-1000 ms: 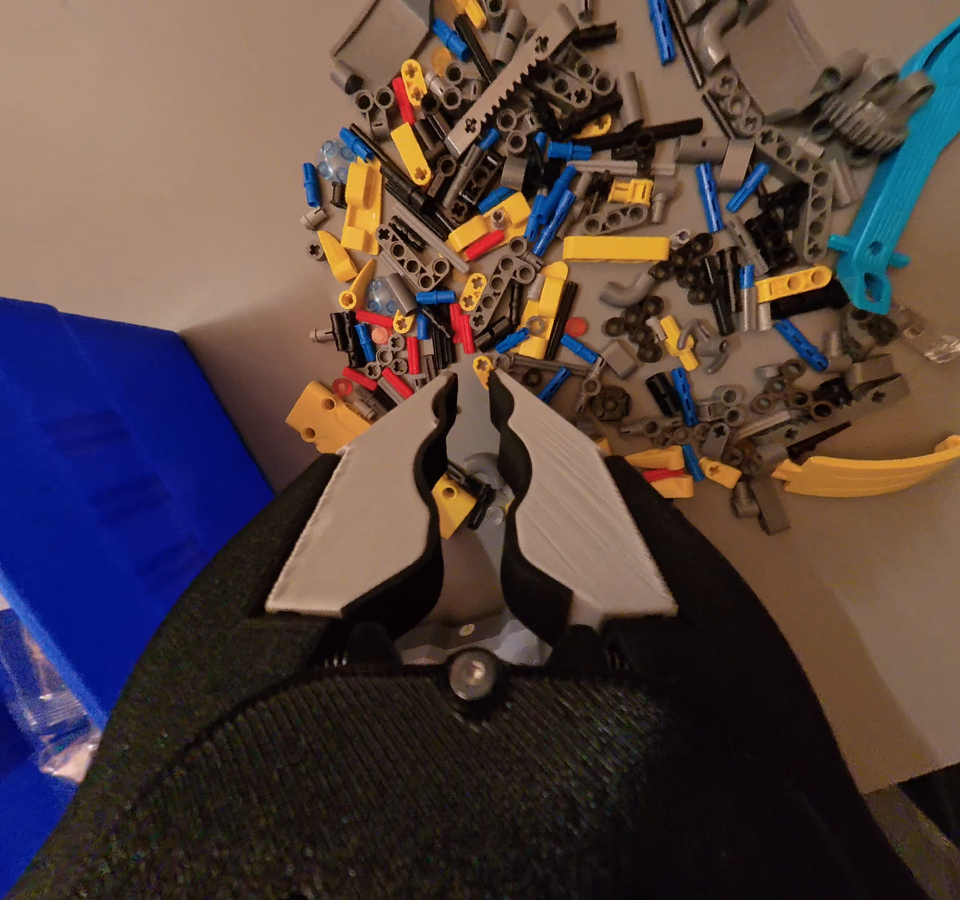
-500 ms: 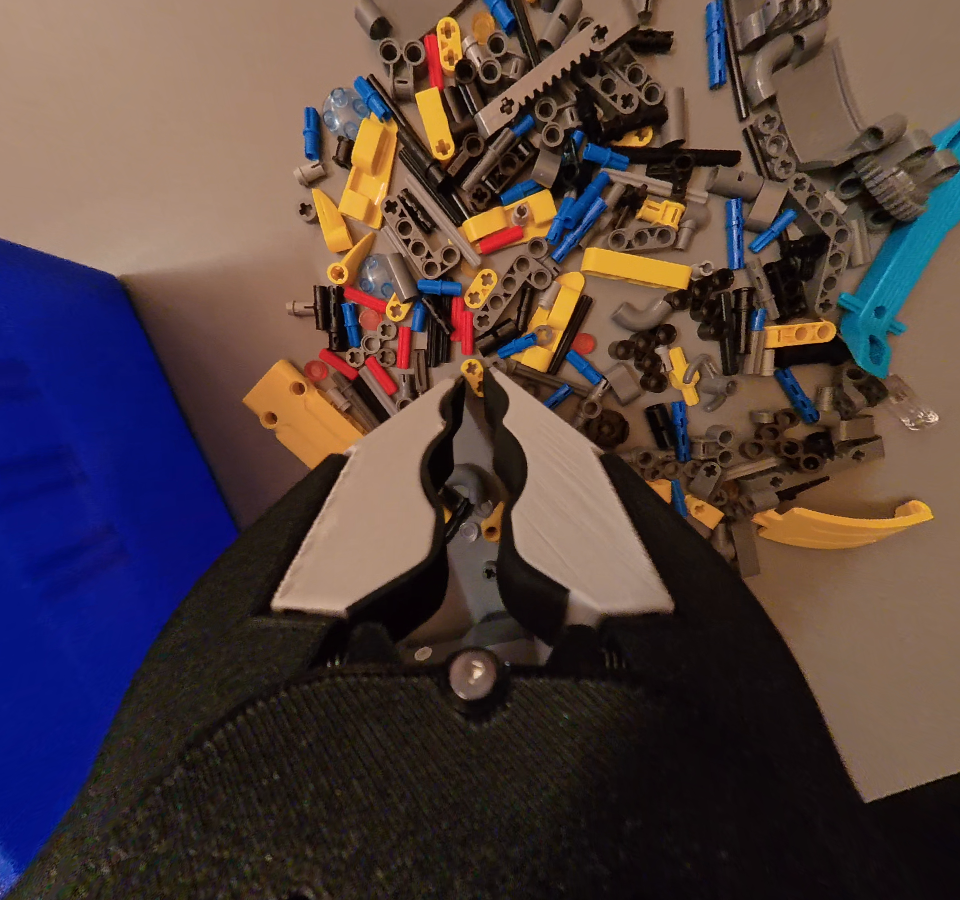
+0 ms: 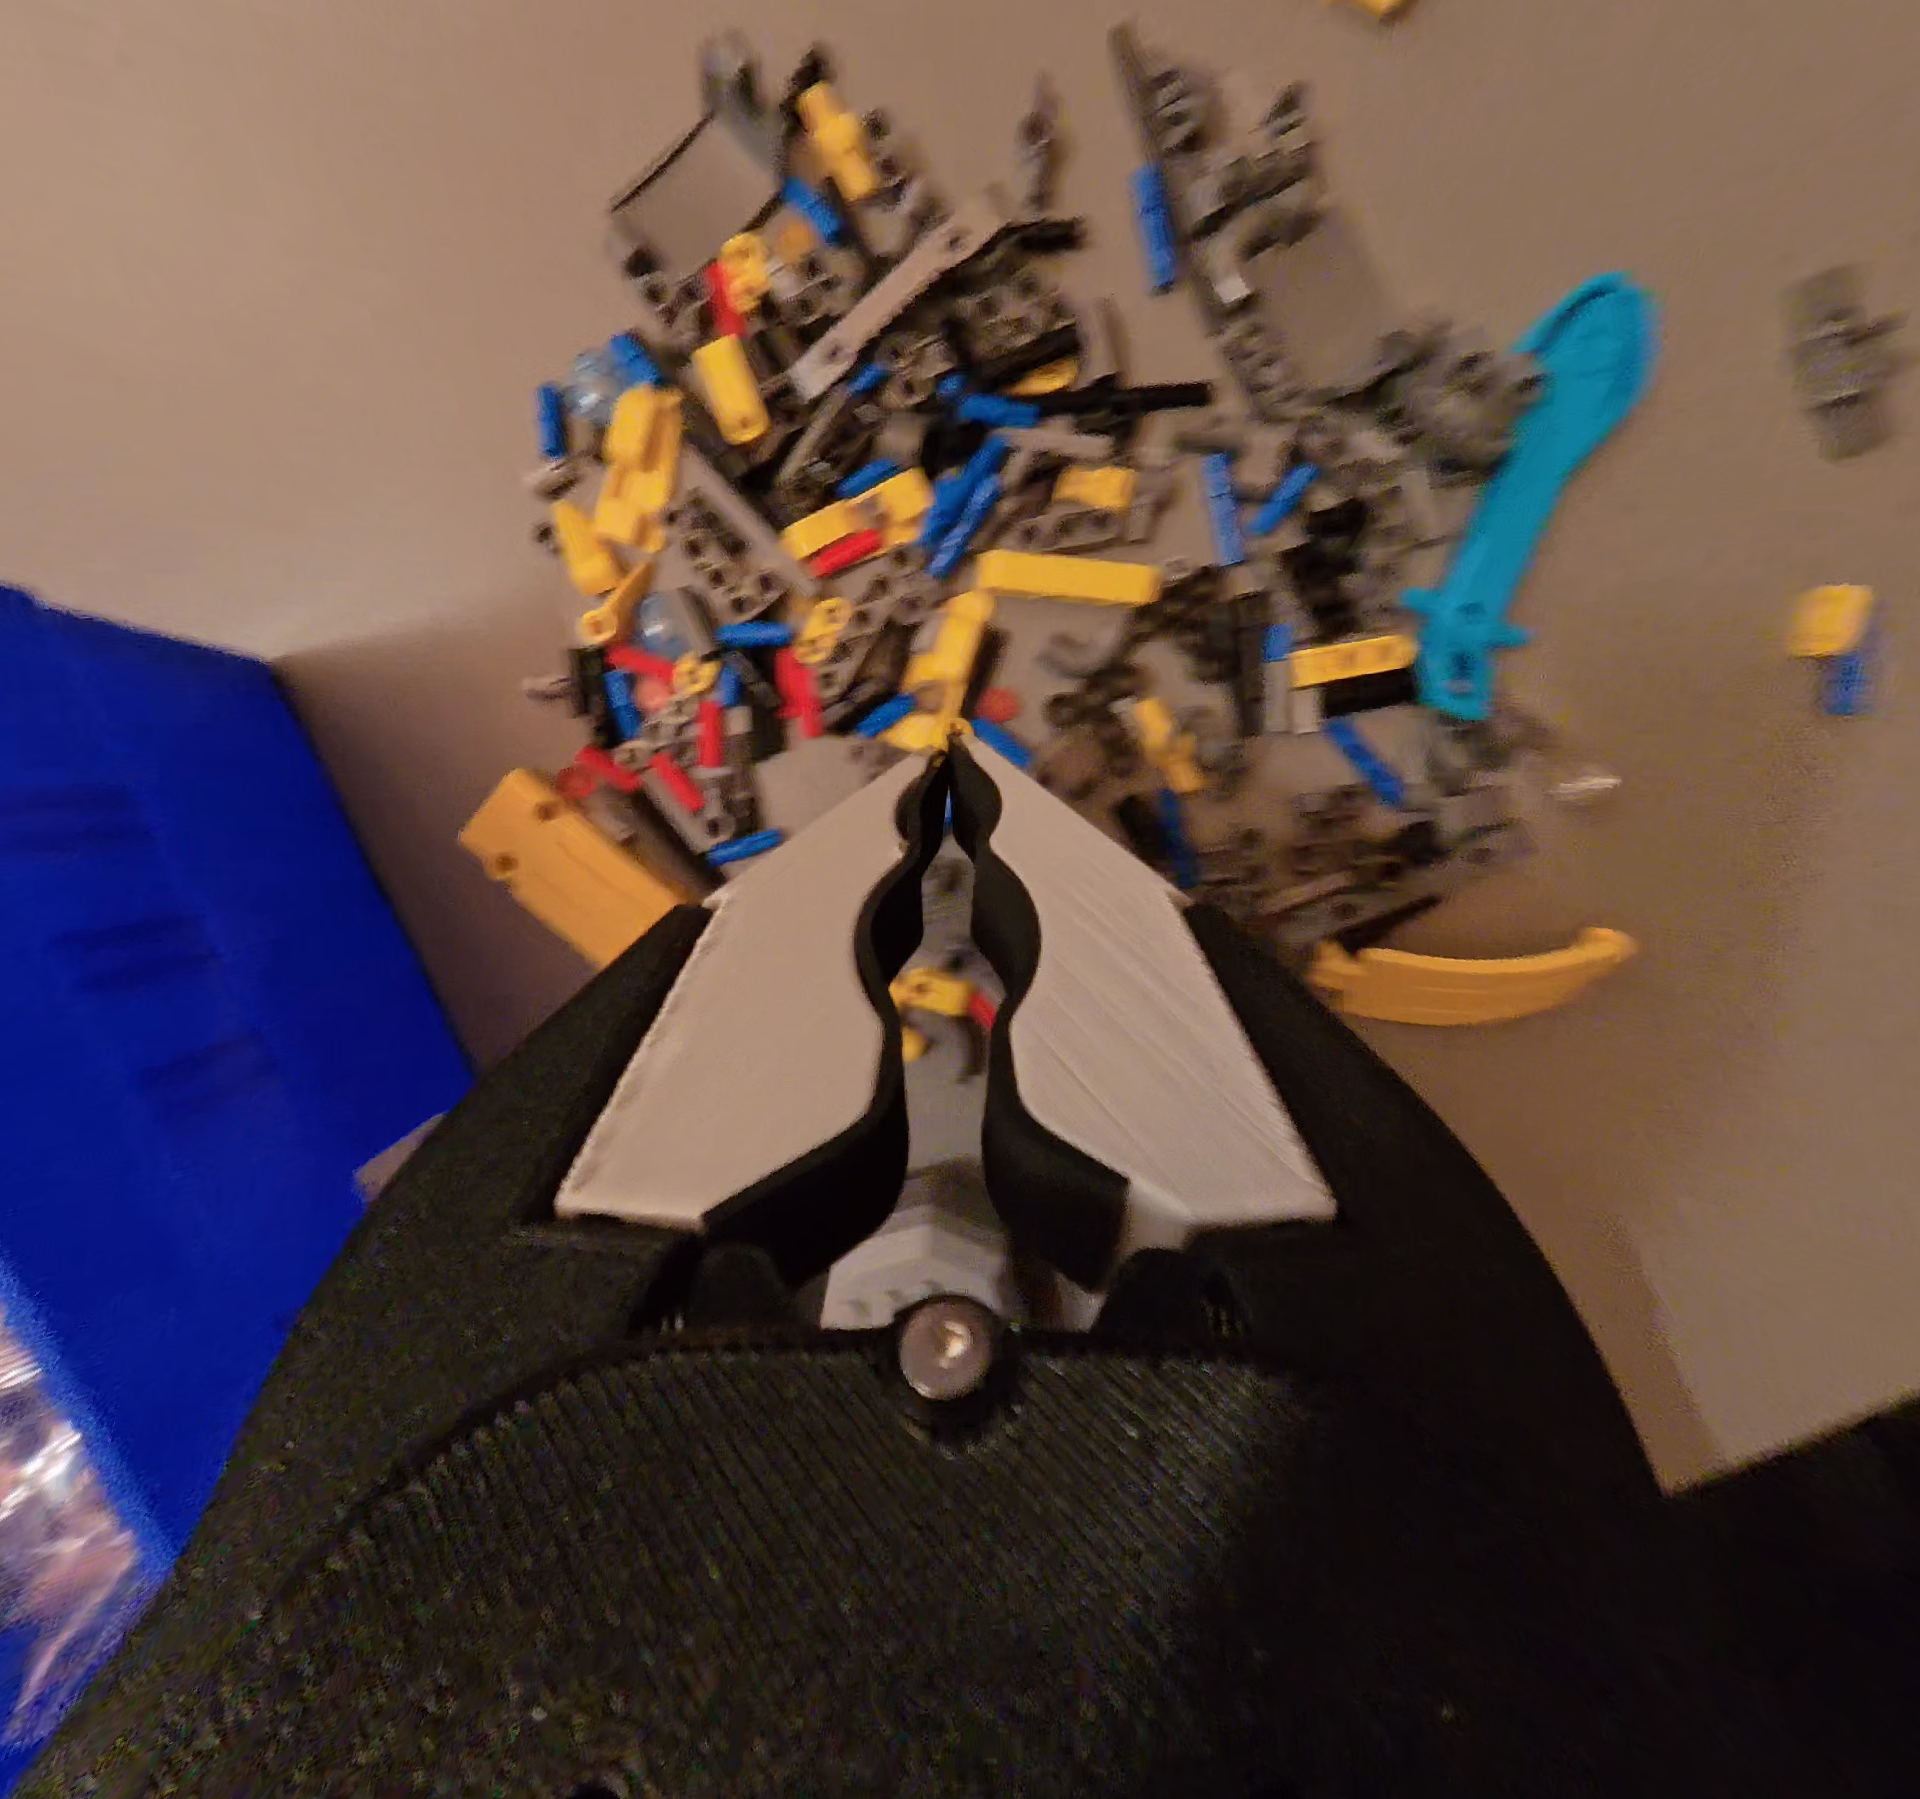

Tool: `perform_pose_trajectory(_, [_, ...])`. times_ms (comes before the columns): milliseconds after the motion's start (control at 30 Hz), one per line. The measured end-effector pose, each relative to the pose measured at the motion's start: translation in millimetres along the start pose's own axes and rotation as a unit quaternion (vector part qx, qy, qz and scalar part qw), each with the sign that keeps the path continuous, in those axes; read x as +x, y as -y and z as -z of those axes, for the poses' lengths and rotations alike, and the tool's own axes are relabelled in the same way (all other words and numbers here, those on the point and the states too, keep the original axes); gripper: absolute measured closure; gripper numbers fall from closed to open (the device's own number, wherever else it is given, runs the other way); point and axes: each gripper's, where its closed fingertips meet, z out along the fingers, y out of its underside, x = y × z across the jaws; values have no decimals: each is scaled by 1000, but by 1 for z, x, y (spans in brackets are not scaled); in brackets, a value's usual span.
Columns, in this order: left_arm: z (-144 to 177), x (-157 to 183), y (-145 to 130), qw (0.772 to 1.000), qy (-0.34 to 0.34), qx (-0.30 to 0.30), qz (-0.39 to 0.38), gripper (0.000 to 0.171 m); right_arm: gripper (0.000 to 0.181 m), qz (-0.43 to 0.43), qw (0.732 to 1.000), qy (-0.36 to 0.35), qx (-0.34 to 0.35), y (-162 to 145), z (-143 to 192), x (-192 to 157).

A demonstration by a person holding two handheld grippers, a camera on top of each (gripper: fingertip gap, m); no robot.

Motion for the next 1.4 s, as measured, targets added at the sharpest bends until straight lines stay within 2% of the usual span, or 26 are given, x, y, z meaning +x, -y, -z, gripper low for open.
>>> perform_pose_trajectory(133, [13,71,25,997,-60,37,-44,171,148,7,1000,-16,10,3,5,4])
perform_pose_trajectory(300, [13,201,47,975,-145,71,-155,171,151,7,998,-41,51,16,19,10])
perform_pose_trajectory(433, [2,312,44,938,-277,74,-192,171,151,-14,997,-46,68,20,33,12])
perform_pose_trajectory(533, [-13,348,33,929,-294,52,-220,171,152,-19,995,-55,86,19,46,14])
perform_pose_trajectory(600, [-18,349,34,932,-284,53,-218,171,152,-27,994,-62,85,12,52,16])
perform_pose_trajectory(700, [-25,322,50,953,-237,64,-177,171,151,-35,992,-59,110,16,63,14])
perform_pose_trajectory(800, [-34,288,74,971,-160,90,-153,156,151,-40,990,-49,122,21,67,10])
perform_pose_trajectory(933, [-48,261,112,975,-109,123,-152,148,151,-33,993,-39,110,15,64,3])
perform_pose_trajectory(1067, [-74,231,140,976,-52,103,-185,147,150,-27,992,-44,112,15,66,2])
perform_pose_trajectory(1300, [-106,234,147,966,-92,54,-234,150,150,-50,991,-41,118,15,67,7])
perform_pose_trajectory(1400, [-107,241,148,965,-116,52,-231,163,150,-53,991,-40,115,15,66,8])
